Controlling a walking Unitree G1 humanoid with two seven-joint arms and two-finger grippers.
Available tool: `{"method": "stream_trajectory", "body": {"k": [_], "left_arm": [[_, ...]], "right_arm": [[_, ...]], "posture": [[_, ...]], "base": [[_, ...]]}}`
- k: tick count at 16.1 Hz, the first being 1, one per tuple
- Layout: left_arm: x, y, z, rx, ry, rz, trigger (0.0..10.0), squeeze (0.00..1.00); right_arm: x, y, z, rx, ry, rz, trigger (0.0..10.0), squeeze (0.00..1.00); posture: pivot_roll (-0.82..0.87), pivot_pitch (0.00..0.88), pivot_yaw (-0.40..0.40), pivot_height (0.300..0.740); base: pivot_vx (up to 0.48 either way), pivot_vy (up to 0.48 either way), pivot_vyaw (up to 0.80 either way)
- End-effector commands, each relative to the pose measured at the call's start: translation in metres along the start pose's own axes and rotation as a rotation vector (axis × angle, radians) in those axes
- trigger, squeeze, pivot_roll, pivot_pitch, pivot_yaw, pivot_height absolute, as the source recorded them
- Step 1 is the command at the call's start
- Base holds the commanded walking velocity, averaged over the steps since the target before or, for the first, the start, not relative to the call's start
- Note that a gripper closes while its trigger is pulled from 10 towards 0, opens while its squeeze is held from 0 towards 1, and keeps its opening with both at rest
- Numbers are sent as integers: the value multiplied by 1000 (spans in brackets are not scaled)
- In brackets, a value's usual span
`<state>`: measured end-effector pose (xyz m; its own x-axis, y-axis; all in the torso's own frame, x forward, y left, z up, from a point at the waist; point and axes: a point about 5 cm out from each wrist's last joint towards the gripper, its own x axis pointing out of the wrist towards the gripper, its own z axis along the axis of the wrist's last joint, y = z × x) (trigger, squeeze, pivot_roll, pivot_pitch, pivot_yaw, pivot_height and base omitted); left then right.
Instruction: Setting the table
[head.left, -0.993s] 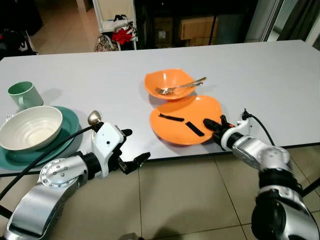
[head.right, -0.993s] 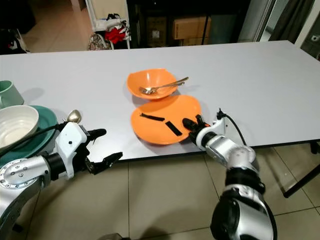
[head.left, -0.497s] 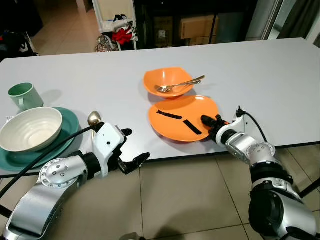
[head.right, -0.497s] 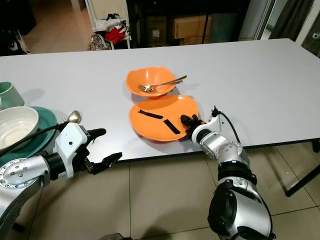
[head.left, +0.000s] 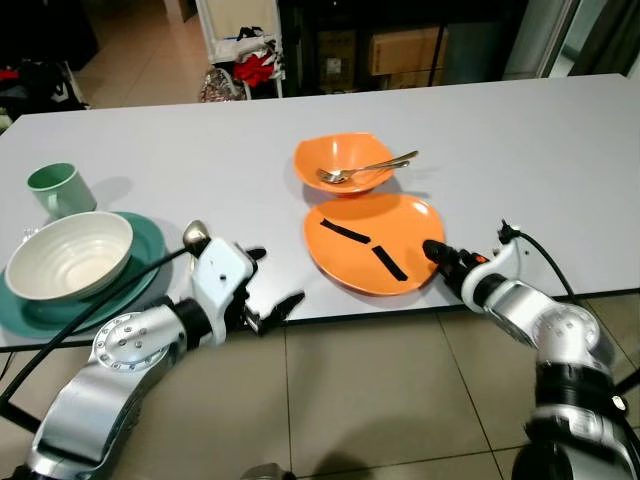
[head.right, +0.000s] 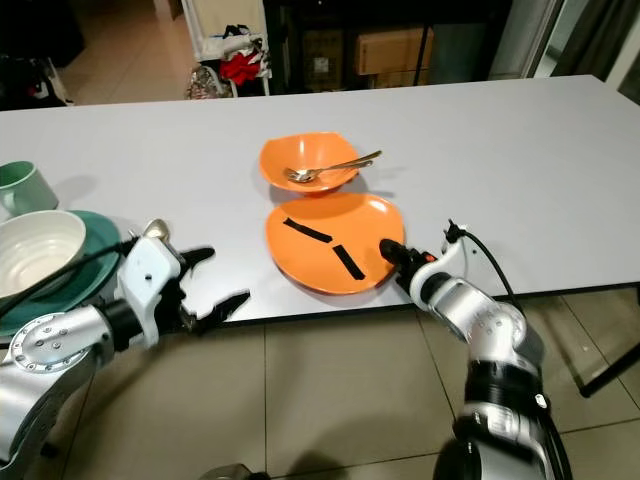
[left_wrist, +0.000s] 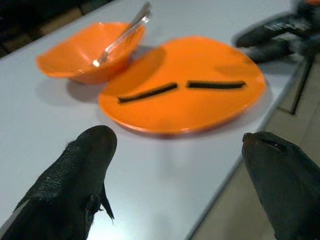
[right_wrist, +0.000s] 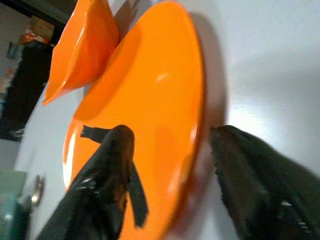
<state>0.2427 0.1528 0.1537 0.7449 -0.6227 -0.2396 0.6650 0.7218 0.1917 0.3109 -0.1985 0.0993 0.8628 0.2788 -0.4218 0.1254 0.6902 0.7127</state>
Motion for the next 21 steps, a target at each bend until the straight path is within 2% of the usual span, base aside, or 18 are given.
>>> {"method": "stream_trajectory", "body": {"k": [1,3,5,7,8,9,10,11,12,13,15,16,17,19,21], "left_arm": [[1,7,2,9,-17,71,10000,0],[10,3,4,-17,-71,149,10000,0],[13,1,5,-27,-95,192,10000,0],[14,10,4,-27,-97,367,10000,0],[13,12,3,-59,-96,410,10000,0],[12,9,2,-68,-92,414,10000,0],[12,4,3,-71,-102,402,10000,0],[15,1,5,-84,-124,406,10000,0],[18,1,9,-88,-135,414,10000,0],[19,2,13,-91,-147,431,10000,0],[21,3,13,-115,-153,465,10000,0],[22,1,11,-95,-140,466,10000,0],[22,-1,12,-91,-142,458,10000,0],[18,8,12,-79,-134,493,10000,0],[18,8,11,-78,-132,487,10000,0]], "right_arm": [[-10,3,1,-50,-9,-19,10000,1000],[-40,0,2,-186,-53,-91,10000,1000],[-57,2,4,-262,-92,-125,10000,1000],[-82,17,12,-480,-214,-174,10000,1000],[-88,25,14,-575,-280,-195,10000,608],[-93,37,16,-649,-372,-205,10000,0],[-93,49,18,-779,-448,-205,10000,0],[-90,56,16,-849,-491,-152,10000,0],[-86,58,13,-846,-498,-127,10000,0],[-82,64,3,-895,-426,-66,10000,0],[-77,73,-12,-939,-367,63,10000,0],[-71,77,-19,-981,-351,115,10000,0],[-67,79,-22,-1008,-350,141,10000,0],[-61,79,-20,-1013,-348,136,10000,0],[-58,77,-15,-1003,-361,122,10000,0]], "posture": [[42,0,87,740],[34,0,75,740],[32,0,71,740],[30,0,59,740],[28,0,55,740],[26,0,57,740],[22,0,61,740],[27,0,56,740],[25,0,50,740],[27,0,44,740],[53,0,35,740],[61,0,29,740],[71,0,16,740],[86,0,-5,740],[79,0,-6,740]], "base": [[0,0,0],[0,0,0],[0,0,0],[0,0,0],[0,0,0],[0,0,0],[0,0,0],[0,0,0],[255,0,0],[255,0,0],[270,0,0],[292,0,0],[296,0,0],[300,0,400],[304,0,400]]}}
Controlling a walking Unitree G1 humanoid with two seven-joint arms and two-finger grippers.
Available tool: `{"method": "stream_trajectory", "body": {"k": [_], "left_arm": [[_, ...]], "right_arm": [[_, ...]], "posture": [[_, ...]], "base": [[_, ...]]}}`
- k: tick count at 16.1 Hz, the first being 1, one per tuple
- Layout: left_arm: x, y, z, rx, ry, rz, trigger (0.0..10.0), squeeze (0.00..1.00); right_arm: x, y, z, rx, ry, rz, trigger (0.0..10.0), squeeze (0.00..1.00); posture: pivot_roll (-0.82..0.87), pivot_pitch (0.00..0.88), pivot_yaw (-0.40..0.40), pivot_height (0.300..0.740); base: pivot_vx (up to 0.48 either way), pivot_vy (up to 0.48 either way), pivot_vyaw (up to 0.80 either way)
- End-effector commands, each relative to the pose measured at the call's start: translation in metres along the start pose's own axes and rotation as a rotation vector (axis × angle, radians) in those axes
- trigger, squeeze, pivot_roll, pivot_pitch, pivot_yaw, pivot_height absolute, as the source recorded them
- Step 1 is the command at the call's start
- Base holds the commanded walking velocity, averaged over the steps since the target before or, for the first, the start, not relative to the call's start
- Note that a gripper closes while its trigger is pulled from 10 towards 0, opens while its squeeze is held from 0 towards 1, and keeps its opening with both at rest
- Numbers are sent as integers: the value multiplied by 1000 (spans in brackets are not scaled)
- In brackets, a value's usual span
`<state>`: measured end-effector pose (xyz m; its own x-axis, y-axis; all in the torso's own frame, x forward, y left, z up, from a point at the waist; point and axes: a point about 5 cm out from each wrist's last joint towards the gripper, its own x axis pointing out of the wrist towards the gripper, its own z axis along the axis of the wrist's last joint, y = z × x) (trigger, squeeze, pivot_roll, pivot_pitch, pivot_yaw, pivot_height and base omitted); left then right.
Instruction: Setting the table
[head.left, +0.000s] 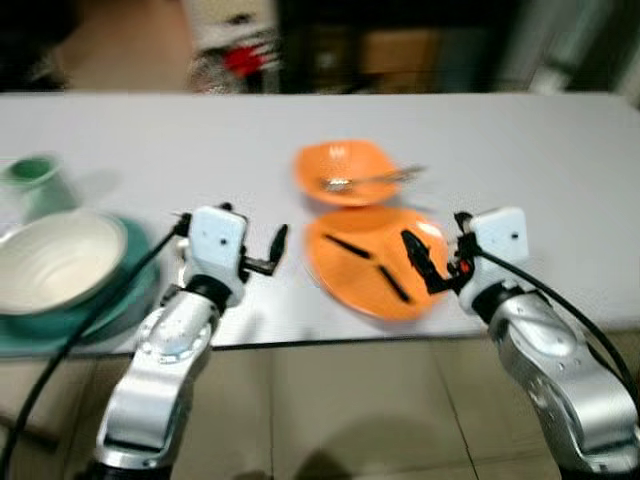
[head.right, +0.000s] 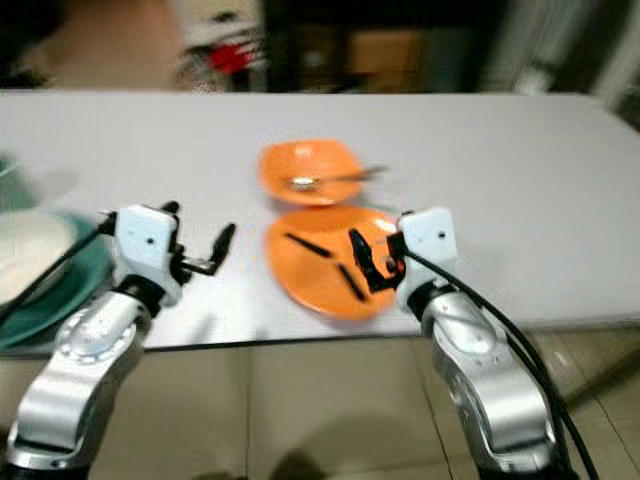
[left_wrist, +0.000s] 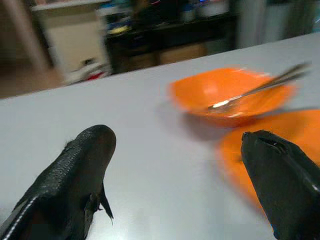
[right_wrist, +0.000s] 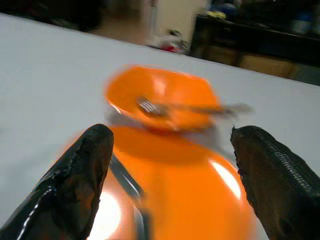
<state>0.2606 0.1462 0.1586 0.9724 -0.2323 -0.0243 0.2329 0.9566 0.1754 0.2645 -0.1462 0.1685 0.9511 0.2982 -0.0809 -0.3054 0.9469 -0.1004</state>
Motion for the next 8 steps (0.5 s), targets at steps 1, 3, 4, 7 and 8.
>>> {"method": "stream_trajectory", "body": {"k": [1,3,4,7,8], "left_arm": [[0,-3,2,5,-3,-15,10000,0],[1,-5,1,-2,0,-26,10000,0],[3,-7,2,-7,-7,-40,10000,0],[6,-5,1,1,-3,-46,10000,0],[5,-4,0,4,-1,-45,10000,0]], "right_arm": [[-1,-8,2,-13,-17,-32,10000,0],[0,-13,6,-31,-37,-35,10000,0],[0,-14,8,-39,-42,-22,10000,0],[5,-14,7,-70,-29,27,10000,0],[7,-14,8,-89,-32,43,10000,0]], "posture": [[74,0,-3,740],[58,0,8,740],[53,0,13,740],[46,0,14,740],[46,0,20,740]], "base": [[304,0,0],[302,0,0],[300,0,0],[298,0,0],[296,0,0]]}}
